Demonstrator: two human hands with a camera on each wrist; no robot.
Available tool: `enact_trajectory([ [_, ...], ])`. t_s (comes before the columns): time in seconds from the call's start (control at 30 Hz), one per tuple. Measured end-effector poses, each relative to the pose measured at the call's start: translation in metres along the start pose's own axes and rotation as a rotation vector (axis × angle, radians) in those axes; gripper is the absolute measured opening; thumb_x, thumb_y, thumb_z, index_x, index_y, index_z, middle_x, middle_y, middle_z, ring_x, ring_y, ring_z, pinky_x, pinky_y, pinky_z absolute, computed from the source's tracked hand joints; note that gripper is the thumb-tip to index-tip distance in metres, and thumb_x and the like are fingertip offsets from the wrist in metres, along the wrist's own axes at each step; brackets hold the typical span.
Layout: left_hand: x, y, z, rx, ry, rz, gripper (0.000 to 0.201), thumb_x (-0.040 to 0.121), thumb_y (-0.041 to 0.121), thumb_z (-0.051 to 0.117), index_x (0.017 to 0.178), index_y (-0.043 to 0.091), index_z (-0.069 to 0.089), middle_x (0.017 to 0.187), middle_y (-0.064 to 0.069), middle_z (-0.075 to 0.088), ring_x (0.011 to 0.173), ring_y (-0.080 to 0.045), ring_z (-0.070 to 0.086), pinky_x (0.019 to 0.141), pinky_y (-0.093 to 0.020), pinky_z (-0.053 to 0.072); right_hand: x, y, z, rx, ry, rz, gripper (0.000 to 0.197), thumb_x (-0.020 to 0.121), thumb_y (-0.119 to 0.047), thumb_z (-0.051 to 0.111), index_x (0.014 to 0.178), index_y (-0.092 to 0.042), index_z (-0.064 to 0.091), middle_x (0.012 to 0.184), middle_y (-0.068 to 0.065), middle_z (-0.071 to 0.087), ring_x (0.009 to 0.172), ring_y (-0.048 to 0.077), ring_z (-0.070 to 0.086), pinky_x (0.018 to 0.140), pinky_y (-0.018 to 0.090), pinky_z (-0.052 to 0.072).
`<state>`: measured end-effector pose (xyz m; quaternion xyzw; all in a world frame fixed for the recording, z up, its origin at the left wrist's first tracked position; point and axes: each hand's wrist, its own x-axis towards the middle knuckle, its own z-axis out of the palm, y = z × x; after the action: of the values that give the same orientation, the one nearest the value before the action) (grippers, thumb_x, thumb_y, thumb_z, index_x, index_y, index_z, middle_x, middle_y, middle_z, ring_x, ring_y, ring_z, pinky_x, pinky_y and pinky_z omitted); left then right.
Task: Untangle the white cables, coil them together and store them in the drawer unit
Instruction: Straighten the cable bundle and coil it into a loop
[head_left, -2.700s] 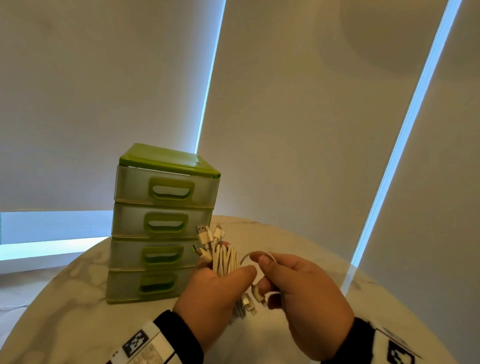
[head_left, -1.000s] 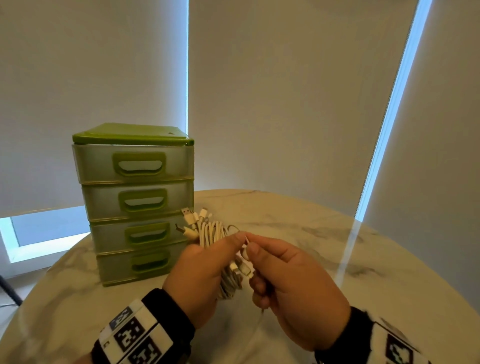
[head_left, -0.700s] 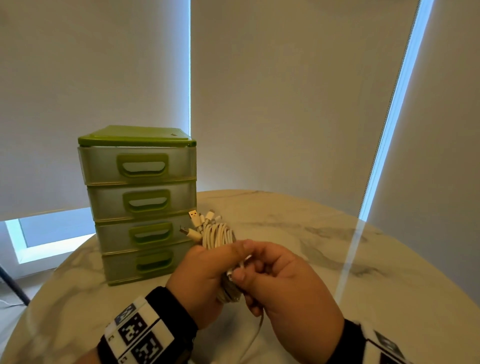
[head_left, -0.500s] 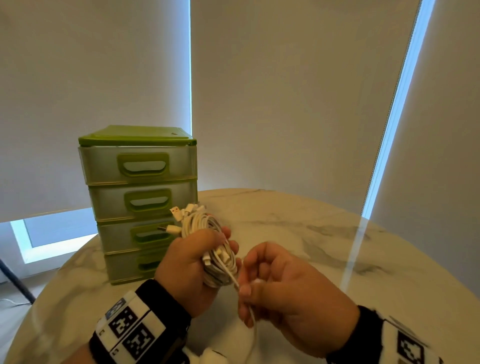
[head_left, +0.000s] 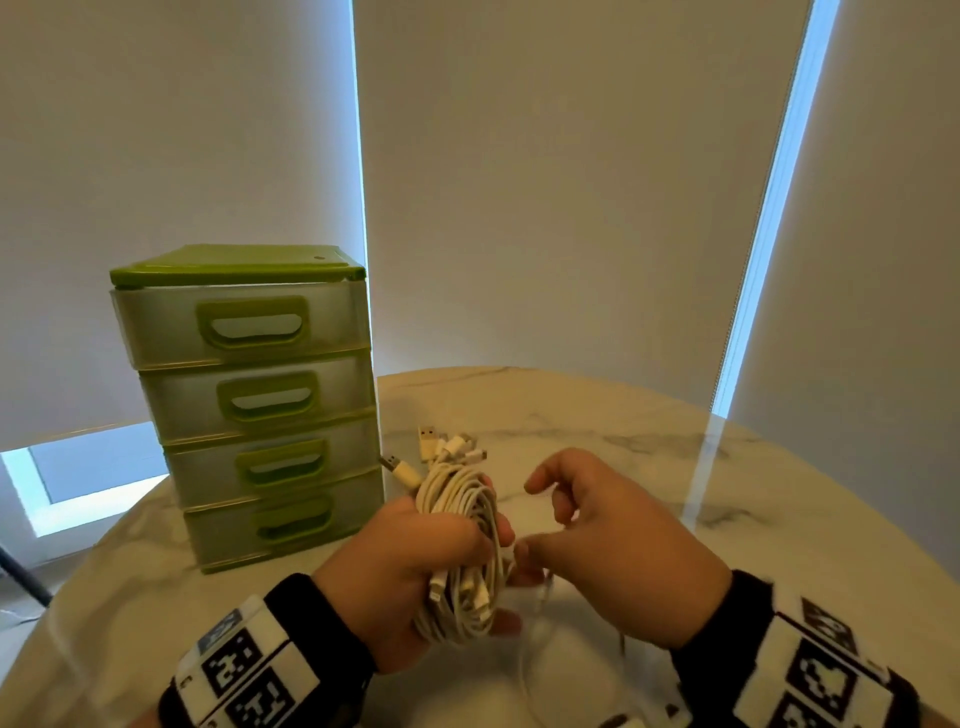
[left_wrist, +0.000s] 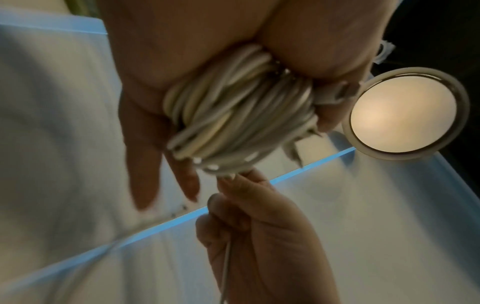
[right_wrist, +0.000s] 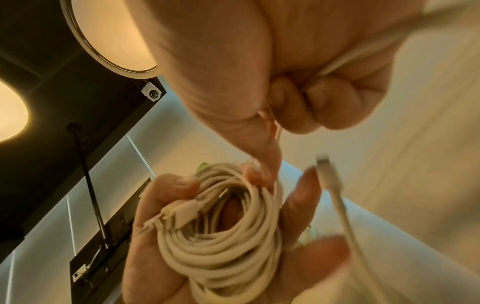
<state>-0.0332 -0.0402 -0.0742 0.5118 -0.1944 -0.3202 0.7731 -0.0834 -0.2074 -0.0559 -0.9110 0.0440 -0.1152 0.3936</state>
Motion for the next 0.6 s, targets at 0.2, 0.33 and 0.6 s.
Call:
enact_trajectory([
  [0.2,0.004,0.0,-0.002,0.013,0.124,0.123,0.026,0.04,0.002,0.066,0.066,0.005,0.072,0.072,-0.02,0.055,0.059,-0.032,0.057,0.05,-0.036,0.05,0.001,-0.004,0.006,0.87,-0.016,0.085,0.03,0.084,0.013,0.055,0.104,-0.011,0.055,0.107,0.013,0.059,0.075,0.02,0.068,0.065,0.033,0.05],
  [0.33,0.01,0.003,-0.012,-0.046,0.301,0.254,0.023,0.055,0.002,0.057,0.075,0.003,0.069,0.07,-0.019,0.06,0.059,-0.028,0.062,0.052,-0.036,0.052,0.004,-0.008,0.005,1.28,-0.097,0.212,0.028,0.093,0.004,0.048,0.121,0.0,0.049,0.108,0.025,0.057,0.071,0.032,0.071,0.061,0.038,0.052],
  [0.6,0.011,0.003,-0.011,0.053,0.363,0.304,0.021,0.053,0.006,0.066,0.065,0.019,0.077,0.092,-0.02,0.072,0.079,-0.029,0.062,0.071,-0.044,0.049,-0.004,-0.006,0.015,1.024,-0.05,0.092,0.033,0.102,-0.025,0.041,0.103,-0.014,0.072,0.058,0.004,0.04,0.049,0.015,0.036,0.056,0.033,0.031],
])
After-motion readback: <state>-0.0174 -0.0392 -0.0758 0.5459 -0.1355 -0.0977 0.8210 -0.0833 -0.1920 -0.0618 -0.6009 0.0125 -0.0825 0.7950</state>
